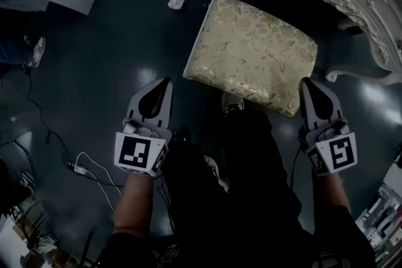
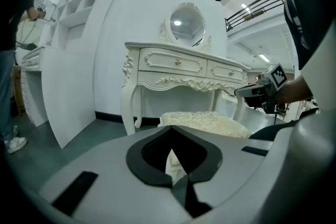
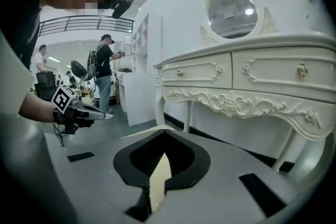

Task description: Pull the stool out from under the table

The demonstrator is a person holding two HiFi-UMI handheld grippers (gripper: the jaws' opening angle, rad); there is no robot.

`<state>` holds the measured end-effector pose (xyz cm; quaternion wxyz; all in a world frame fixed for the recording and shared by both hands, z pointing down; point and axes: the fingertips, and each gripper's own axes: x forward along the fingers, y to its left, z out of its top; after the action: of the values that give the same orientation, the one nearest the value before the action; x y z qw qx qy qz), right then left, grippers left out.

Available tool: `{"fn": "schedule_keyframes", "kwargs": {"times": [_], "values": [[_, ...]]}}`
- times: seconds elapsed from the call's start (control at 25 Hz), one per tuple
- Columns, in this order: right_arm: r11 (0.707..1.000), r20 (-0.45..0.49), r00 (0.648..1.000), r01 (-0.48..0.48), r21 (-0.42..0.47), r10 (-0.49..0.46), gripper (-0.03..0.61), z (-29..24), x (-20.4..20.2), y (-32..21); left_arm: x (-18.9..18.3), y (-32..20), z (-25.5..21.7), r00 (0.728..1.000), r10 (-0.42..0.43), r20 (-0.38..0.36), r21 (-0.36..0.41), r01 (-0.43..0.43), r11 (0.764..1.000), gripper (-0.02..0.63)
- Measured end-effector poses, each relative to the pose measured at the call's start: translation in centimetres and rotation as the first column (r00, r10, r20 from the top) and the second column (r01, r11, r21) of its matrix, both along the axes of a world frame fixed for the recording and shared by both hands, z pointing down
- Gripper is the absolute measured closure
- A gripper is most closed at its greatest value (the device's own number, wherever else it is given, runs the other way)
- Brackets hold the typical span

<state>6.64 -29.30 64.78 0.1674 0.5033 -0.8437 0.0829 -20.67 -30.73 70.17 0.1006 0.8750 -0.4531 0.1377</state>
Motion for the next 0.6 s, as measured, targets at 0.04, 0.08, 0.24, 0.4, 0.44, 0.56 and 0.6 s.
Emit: {"fn": "schedule_keyframes", "kwargs": {"times": [0.04, 0.08, 0.24, 0.4, 0.44, 0.56, 0.6], "values": [[0.999, 0.008, 1.000, 0.024, -0.033, -0.023, 0.551, -1.4, -0.8, 0.0, 0.2, 0.4, -1.6, 1.000, -0.003, 0.018, -0.012, 0.003, 1.000, 0.606], [0.997, 0.018, 0.999, 0.043, -0.059, -0.042, 0.551, -3.1, -1.6, 0.0, 0.3, 0.7, -3.4, 0.999, -0.008, 0.034, -0.025, 0.009, 1.000, 0.606], [0.990, 0.057, 0.997, 0.061, -0.128, -0.054, 0.551, -10.8, -3.5, 0.6, 0.5, 3.1, -11.3, 1.000, -0.022, 0.007, -0.111, 0.022, 0.994, 0.606], [0.984, 0.096, 0.994, 0.063, -0.166, -0.048, 0.551, -19.9, -4.5, 3.3, 1.5, 7.4, -21.2, 1.000, 0.000, -0.005, -0.158, 0.000, 0.987, 0.606], [0.984, 0.107, 0.993, 0.058, -0.167, -0.040, 0.551, -22.2, -4.7, 4.1, 1.9, 8.6, -23.9, 1.000, 0.007, -0.006, -0.166, -0.008, 0.986, 0.606], [0.990, 0.121, 0.992, 0.054, -0.133, -0.038, 0.551, -28.9, -5.1, 7.6, 2.8, 12.9, -31.0, 0.999, 0.040, -0.010, -0.161, -0.041, 0.986, 0.606], [0.992, 0.126, 0.991, 0.049, -0.116, -0.035, 0.551, -31.1, -5.2, 9.1, 3.1, 14.6, -33.3, 0.998, 0.054, -0.016, -0.159, -0.056, 0.986, 0.606]]}}
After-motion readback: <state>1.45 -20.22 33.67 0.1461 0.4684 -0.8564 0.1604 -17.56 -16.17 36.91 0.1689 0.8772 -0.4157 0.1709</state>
